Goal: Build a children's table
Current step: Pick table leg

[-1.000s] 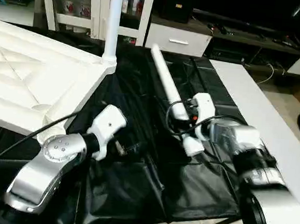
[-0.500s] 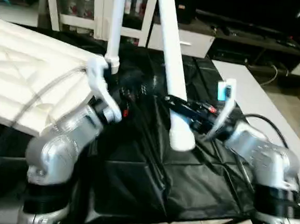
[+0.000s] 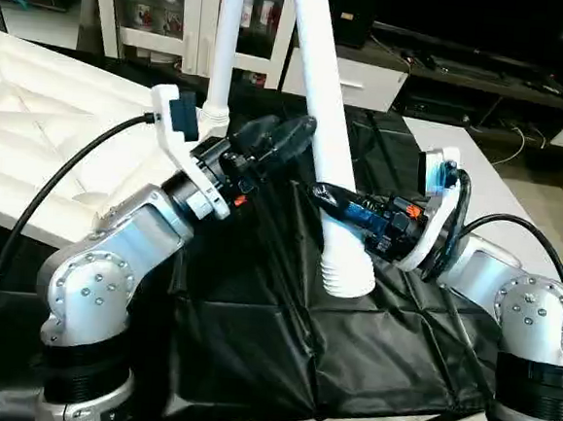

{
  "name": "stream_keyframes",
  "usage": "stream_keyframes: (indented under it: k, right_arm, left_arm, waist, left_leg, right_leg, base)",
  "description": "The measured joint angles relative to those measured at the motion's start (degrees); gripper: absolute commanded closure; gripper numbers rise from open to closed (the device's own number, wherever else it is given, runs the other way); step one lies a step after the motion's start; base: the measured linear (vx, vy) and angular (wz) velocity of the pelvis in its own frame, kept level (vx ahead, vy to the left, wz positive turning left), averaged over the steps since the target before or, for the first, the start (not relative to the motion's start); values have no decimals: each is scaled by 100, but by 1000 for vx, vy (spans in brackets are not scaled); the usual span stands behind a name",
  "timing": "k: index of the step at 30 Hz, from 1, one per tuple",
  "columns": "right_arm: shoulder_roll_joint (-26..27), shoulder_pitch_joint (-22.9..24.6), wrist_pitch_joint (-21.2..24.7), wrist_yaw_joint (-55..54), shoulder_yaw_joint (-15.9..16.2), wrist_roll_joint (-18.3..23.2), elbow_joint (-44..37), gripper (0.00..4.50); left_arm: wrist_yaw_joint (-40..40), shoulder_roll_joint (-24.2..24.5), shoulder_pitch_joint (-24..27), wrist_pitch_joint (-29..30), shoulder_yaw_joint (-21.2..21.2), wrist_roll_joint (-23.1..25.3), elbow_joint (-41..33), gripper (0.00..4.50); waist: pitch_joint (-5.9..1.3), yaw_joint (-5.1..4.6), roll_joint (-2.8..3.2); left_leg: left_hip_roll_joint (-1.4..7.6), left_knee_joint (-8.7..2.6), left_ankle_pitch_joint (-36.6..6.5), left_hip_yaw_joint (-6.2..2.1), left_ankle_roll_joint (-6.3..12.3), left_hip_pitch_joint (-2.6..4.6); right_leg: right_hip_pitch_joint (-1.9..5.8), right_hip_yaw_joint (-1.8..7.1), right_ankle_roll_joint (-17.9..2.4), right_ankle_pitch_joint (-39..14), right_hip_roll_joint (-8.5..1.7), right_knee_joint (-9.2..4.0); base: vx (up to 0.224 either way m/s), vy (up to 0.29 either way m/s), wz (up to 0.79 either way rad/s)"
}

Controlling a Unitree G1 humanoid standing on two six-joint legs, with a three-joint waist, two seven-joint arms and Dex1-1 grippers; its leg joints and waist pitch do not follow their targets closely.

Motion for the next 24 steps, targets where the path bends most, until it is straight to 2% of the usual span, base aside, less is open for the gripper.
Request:
stream_keyframes:
  k: [4, 7, 11, 17, 19, 22, 24]
  right_arm:
    - [-30, 100, -23, -3, 168, -95, -158, 267]
    - [-103, 228, -63, 0, 466, -194, -245, 267]
    - [-240, 277, -154, 35, 742, -316, -396, 267]
    - [-319, 361, -303, 93, 960, -474, -431, 267]
    - [-399, 389, -359, 108, 1025, -526, -427, 267]
    - [-473, 389, -422, 139, 1060, -564, -427, 267]
    - [-475, 389, -429, 152, 1078, -575, -426, 267]
  left_arm:
    - [61, -9, -2, 68, 0, -204, 0, 0]
    - [118, -30, -9, 152, 0, -413, 1, 0]
    - [128, 63, -53, 334, -12, -464, 57, 0]
    - [206, 176, -187, 382, 1, -515, 315, 0]
    - [258, 255, -221, 461, 46, -598, 405, 35]
    - [260, 372, -293, 573, 129, -698, 464, 48]
    - [249, 416, -312, 641, 152, -812, 464, 74]
  waist:
    - [0, -1, 0]
    - [0, 2, 0]
    - [0, 3, 1]
    - [1, 21, 2]
    - [1, 23, 3]
    - [1, 21, 3]
    - [1, 21, 3]
  left_leg:
    - [0, -1, 0, 0, -1, 0]
    - [0, 0, 1, 0, -2, -1]
    - [1, 0, 1, -1, -2, 2]
    - [1, 2, 1, -1, -1, 7]
    - [1, 2, 1, -1, -2, 7]
    - [2, 2, 1, -3, -2, 8]
    - [2, 2, 1, -3, -2, 8]
  right_leg:
    - [0, 0, 30, -18, 0, 1]
    - [1, 0, 29, -18, 0, 0]
    - [4, -1, 33, -20, 1, 1]
    - [15, -2, 34, -20, -2, 0]
    - [14, -3, 34, -20, -1, 0]
    - [14, -4, 33, -19, 1, 2]
    - [15, -4, 20, -12, 0, 2]
  base:
    - [0, 0, 0]
    - [0, 0, 0]
    - [0, 0, 0]
    - [0, 0, 0]
    - [0, 0, 0]
    - [0, 0, 0]
    - [0, 0, 0]
